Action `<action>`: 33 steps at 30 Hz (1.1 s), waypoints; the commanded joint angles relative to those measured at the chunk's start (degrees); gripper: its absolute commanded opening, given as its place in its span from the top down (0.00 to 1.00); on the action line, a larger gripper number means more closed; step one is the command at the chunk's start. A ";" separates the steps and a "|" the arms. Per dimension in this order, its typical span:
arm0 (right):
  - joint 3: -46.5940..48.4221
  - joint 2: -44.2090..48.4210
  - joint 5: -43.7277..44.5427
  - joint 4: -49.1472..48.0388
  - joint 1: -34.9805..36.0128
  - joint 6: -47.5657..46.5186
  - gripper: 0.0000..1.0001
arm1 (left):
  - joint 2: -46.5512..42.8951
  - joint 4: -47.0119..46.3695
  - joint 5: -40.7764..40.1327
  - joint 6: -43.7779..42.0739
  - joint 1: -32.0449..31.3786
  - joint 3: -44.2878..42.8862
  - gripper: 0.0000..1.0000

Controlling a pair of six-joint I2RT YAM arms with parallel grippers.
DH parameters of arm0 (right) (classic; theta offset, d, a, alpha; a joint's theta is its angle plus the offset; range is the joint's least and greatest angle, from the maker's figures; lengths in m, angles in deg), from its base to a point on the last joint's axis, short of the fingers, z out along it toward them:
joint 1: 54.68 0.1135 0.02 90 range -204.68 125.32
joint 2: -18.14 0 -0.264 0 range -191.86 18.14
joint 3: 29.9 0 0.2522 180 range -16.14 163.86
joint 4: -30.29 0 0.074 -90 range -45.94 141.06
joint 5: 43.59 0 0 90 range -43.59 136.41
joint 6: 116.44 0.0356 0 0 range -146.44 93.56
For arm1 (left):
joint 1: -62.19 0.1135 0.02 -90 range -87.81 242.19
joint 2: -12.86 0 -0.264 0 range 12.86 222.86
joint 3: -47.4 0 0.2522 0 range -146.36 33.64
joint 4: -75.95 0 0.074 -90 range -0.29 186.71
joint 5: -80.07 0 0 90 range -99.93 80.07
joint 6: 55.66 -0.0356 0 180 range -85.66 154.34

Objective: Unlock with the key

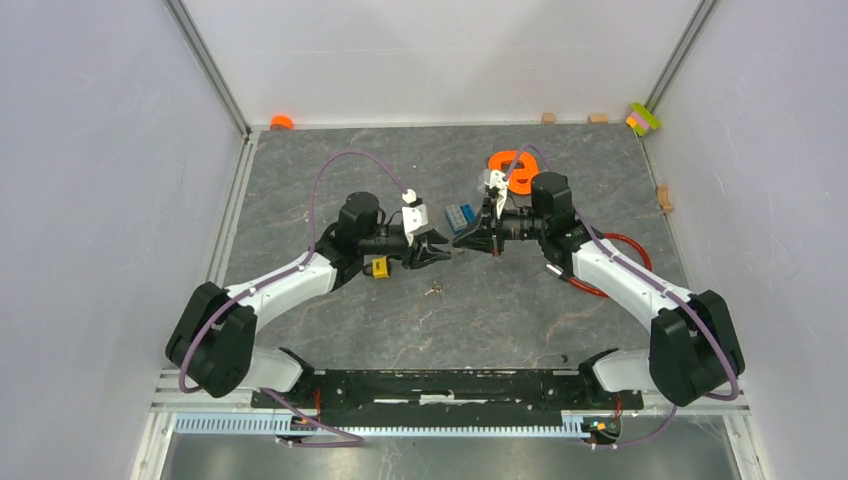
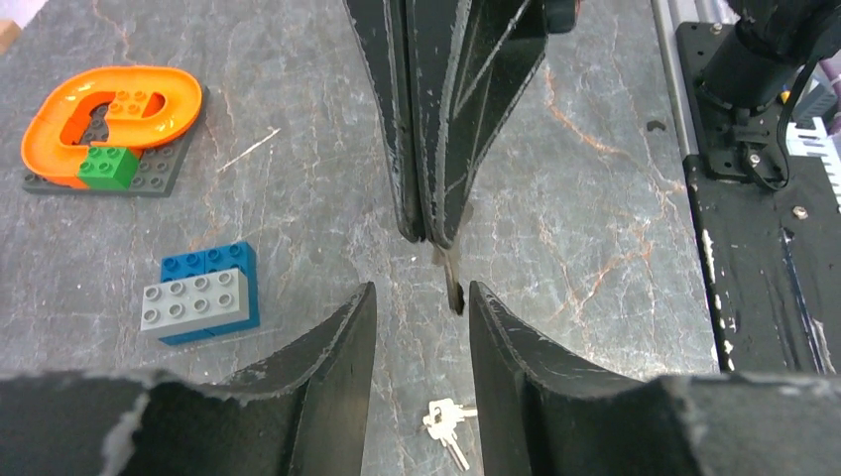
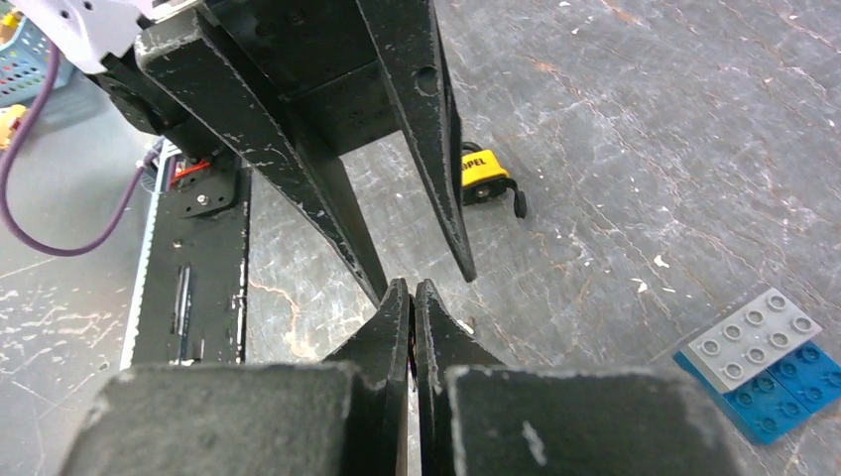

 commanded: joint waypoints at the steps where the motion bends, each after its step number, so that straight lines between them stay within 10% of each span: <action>1: -0.70 0.31 -3.97 -5.99 -0.47 4.69 1.00 | 1.16 -7.91 3.64 3.94 0.14 0.06 0.55; 15: -2.36 0.65 -4.34 -9.99 -1.27 7.62 1.00 | 4.26 -10.35 9.09 10.80 0.14 -1.58 0.96; 24: -3.47 2.33 -0.50 -8.15 -1.25 4.09 0.98 | 6.87 -9.60 7.93 20.37 0.47 -4.43 0.98; 29: -2.17 4.13 3.38 -1.61 -1.36 -2.76 0.52 | 5.63 -6.40 6.91 19.81 1.26 -5.21 0.98; 33: -1.59 6.01 4.38 2.04 -1.37 -7.32 0.38 | 3.76 -3.44 6.26 17.03 1.59 -5.19 0.98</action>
